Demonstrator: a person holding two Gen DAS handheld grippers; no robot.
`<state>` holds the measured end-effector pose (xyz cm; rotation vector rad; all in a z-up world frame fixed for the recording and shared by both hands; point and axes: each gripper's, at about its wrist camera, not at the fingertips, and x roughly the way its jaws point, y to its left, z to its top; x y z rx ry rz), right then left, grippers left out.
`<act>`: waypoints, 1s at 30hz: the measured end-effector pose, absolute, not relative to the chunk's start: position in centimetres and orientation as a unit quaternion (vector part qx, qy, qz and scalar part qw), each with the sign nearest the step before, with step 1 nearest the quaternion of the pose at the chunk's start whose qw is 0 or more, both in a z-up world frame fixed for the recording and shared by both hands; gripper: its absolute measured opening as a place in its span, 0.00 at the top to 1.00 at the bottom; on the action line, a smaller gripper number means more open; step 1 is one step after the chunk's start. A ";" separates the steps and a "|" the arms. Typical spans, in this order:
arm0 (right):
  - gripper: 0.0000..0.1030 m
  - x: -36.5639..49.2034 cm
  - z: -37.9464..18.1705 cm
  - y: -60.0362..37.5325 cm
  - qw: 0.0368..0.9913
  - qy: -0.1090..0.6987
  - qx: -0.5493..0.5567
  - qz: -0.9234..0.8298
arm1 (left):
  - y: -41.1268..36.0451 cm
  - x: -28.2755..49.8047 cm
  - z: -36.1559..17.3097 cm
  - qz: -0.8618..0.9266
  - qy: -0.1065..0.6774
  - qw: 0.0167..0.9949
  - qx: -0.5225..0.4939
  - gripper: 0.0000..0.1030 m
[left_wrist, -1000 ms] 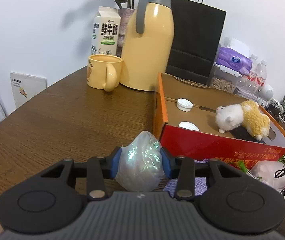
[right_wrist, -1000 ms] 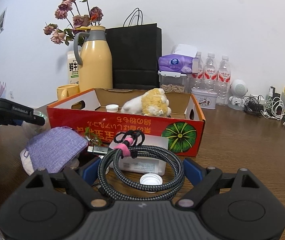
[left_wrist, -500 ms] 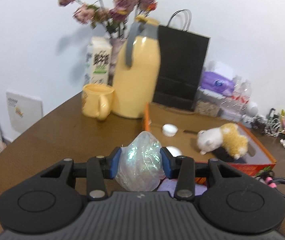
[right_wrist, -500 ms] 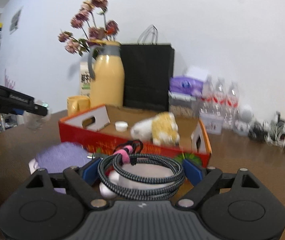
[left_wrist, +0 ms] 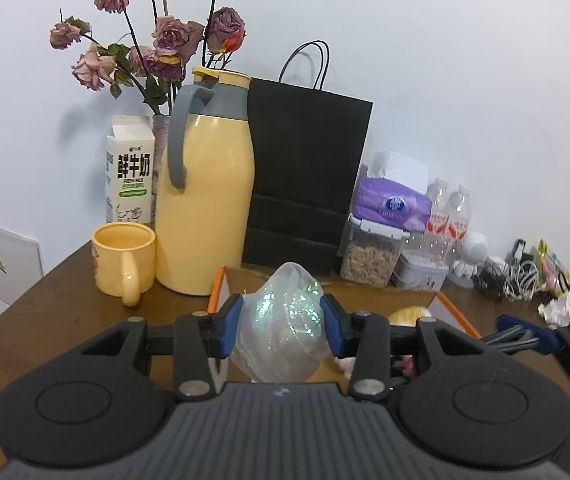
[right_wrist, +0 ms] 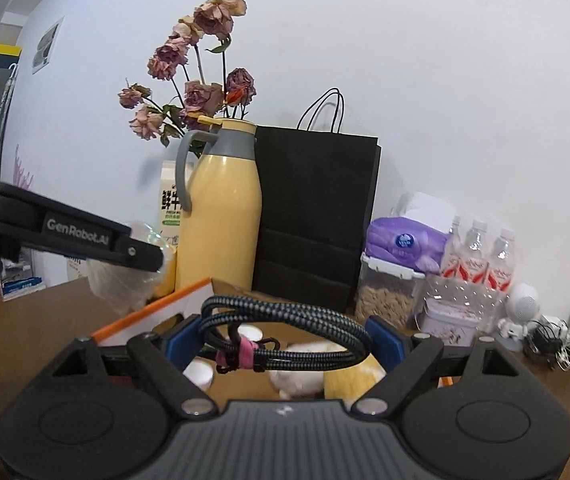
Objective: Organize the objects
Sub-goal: 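Carry the bag and cable coil into the cardboard box and open both grippers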
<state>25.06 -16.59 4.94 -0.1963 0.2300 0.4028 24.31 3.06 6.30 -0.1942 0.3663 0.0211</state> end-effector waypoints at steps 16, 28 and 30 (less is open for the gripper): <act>0.16 32.9 0.2 -15.4 0.963 0.179 -0.069 0.190 | 2.0 30.8 2.0 0.033 0.253 0.964 -0.078 0.57; 0.02 32.1 0.0 -15.9 0.955 0.202 -0.081 0.200 | 0.3 28.9 1.9 0.047 0.210 0.976 -0.026 0.12; 0.00 31.9 0.2 -16.0 0.957 0.202 -0.080 0.195 | 0.2 28.5 2.2 0.049 0.201 0.978 -0.024 0.00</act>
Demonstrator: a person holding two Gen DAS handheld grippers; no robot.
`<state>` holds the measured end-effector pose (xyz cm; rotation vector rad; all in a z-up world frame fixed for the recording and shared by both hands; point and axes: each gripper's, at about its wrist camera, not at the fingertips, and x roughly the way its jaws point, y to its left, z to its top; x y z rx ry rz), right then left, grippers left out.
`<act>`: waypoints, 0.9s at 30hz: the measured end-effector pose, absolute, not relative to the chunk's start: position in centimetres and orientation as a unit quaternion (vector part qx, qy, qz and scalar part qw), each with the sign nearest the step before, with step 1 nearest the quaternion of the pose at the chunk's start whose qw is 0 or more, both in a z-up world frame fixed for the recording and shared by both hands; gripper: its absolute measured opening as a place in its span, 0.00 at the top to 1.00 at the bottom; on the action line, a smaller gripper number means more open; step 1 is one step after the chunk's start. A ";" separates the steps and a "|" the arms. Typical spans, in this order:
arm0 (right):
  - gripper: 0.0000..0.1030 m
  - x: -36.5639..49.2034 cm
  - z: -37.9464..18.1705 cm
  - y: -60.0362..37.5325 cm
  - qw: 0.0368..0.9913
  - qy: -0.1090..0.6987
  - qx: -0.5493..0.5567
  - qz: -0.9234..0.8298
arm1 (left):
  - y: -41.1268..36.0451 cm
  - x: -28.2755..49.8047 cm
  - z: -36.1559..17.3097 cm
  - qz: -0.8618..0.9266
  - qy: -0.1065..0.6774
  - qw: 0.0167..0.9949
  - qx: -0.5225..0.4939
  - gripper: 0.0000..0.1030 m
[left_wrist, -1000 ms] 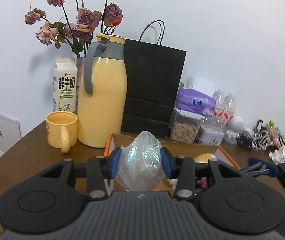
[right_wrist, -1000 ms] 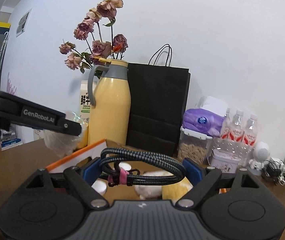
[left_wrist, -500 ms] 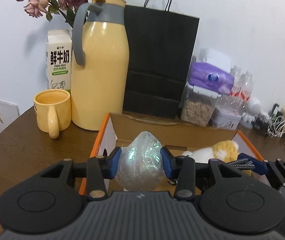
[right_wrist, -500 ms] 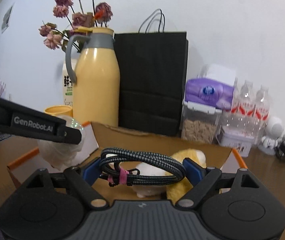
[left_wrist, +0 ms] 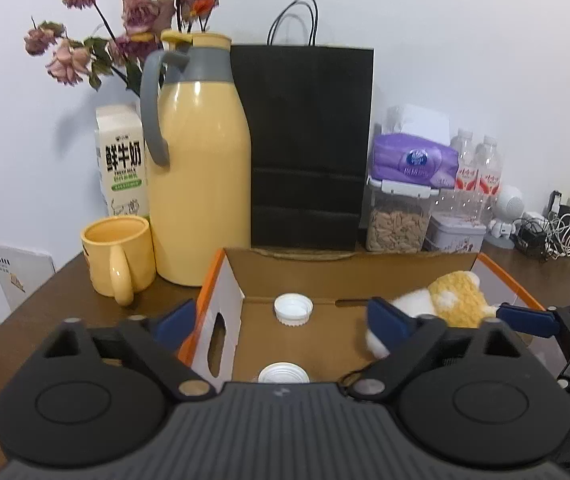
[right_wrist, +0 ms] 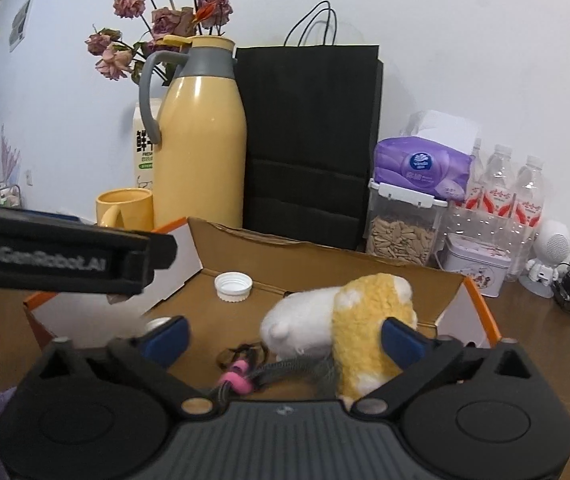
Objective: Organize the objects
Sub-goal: 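Carry the bag and cable coil into the cardboard box and open both grippers, then withdraw both grippers from the box toward the remaining items on the table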
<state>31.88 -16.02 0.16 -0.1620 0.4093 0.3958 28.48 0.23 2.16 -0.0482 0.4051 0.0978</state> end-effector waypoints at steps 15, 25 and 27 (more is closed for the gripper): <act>0.00 31.0 1.0 -17.1 0.962 0.203 -0.065 0.171 | 0.5 27.0 3.1 0.057 0.181 0.981 -0.042 0.00; 0.00 28.0 2.7 -18.6 0.968 0.182 -0.064 0.158 | 0.0 23.2 5.3 0.038 0.145 0.988 -0.044 0.00; 0.00 27.2 2.8 -19.1 0.970 0.179 -0.064 0.154 | -0.1 22.5 5.5 0.034 0.142 0.988 -0.043 0.00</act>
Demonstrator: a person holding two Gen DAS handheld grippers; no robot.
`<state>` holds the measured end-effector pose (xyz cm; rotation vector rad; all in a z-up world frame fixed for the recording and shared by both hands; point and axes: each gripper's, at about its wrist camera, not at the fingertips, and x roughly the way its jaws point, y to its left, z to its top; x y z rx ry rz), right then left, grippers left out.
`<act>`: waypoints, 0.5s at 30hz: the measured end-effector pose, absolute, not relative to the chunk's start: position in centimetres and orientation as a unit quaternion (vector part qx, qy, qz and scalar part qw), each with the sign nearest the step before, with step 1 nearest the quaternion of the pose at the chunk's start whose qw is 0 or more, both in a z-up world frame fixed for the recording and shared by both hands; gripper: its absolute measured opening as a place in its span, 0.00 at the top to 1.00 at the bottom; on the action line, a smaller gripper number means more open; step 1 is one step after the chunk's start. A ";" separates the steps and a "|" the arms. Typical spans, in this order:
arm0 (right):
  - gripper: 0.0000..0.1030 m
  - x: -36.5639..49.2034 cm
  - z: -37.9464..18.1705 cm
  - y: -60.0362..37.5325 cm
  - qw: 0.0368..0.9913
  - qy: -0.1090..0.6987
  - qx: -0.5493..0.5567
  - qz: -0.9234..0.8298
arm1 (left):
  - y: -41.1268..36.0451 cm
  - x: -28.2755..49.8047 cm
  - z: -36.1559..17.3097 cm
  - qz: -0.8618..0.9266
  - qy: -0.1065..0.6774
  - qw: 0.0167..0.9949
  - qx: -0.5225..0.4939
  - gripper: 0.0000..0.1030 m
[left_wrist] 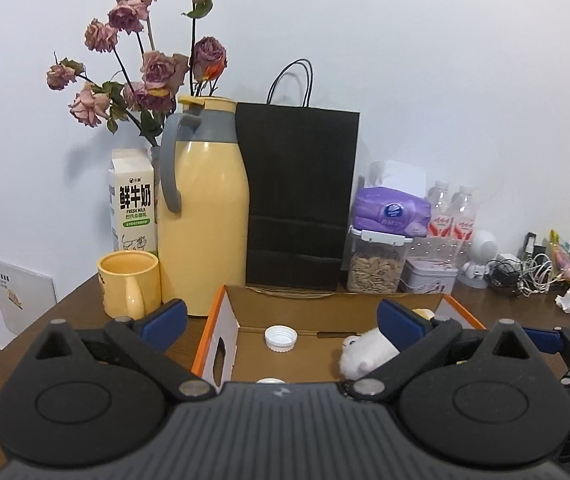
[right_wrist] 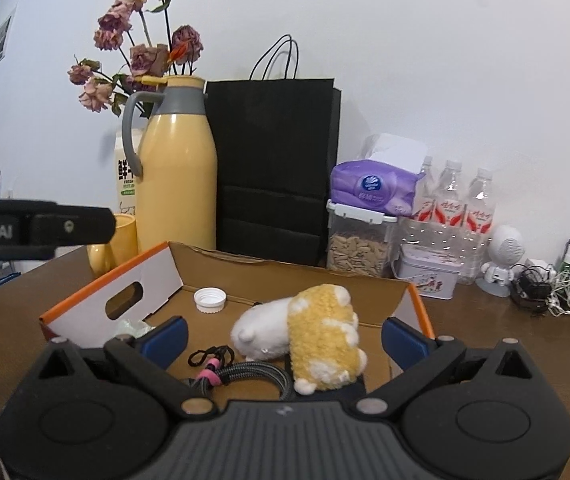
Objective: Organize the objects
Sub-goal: 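Withdraw both grippers from the box toward the remaining items on the table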
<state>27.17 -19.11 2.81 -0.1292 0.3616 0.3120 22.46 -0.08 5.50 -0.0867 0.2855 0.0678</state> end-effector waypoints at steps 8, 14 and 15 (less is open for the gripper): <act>0.00 23.7 1.3 -21.7 0.967 0.200 -0.069 0.144 | 0.5 19.6 5.0 0.033 0.156 0.987 -0.036 0.00; 0.00 21.5 -0.4 -23.3 0.962 0.224 -0.075 0.138 | 1.9 18.0 2.9 0.046 0.191 0.980 -0.028 0.00; 0.00 21.1 -0.7 -23.5 0.961 0.229 -0.077 0.137 | 2.1 17.8 2.5 0.047 0.197 0.979 -0.029 0.00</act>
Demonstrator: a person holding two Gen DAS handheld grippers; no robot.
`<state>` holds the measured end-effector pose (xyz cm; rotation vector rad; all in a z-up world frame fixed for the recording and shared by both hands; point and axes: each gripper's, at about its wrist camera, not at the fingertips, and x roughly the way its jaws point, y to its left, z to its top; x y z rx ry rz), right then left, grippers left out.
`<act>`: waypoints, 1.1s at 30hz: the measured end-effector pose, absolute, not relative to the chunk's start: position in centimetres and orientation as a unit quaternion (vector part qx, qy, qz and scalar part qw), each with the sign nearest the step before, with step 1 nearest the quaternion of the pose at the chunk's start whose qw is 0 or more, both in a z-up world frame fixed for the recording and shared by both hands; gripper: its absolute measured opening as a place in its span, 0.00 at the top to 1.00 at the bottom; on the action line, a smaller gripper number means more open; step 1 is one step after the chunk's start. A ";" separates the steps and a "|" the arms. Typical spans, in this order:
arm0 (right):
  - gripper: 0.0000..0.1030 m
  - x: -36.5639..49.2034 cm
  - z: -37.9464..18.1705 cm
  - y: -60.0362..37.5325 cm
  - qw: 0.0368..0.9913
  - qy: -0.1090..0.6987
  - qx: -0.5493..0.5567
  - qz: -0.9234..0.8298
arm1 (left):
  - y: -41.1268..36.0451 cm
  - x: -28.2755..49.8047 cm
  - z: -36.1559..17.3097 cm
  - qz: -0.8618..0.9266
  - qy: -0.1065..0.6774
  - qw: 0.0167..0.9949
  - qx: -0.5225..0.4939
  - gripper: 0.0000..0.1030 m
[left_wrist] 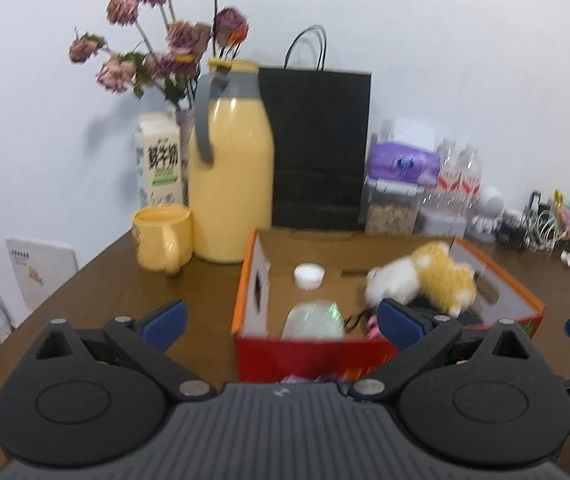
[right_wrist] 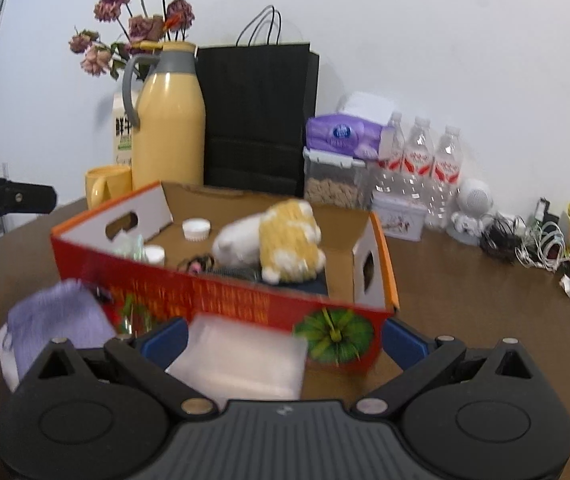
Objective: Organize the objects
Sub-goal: 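Withdraw both grippers from the box toward the remaining items on the table, then grasp a white bottle cap with the right gripper while the left gripper grasps the small black cable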
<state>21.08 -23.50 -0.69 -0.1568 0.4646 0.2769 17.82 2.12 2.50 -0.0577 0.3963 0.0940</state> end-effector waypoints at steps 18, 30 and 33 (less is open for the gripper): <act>0.00 19.1 -4.0 -23.2 0.944 0.294 -0.076 0.132 | 3.9 15.5 -0.5 0.052 0.233 0.970 -0.045 0.00; 0.40 20.1 -4.9 -24.4 0.938 0.319 -0.029 0.135 | 4.3 15.7 -1.4 0.049 0.243 0.967 -0.057 0.00; 0.56 20.0 -4.9 -24.6 0.938 0.316 -0.023 0.141 | 4.2 15.7 -1.5 0.046 0.245 0.967 -0.054 0.00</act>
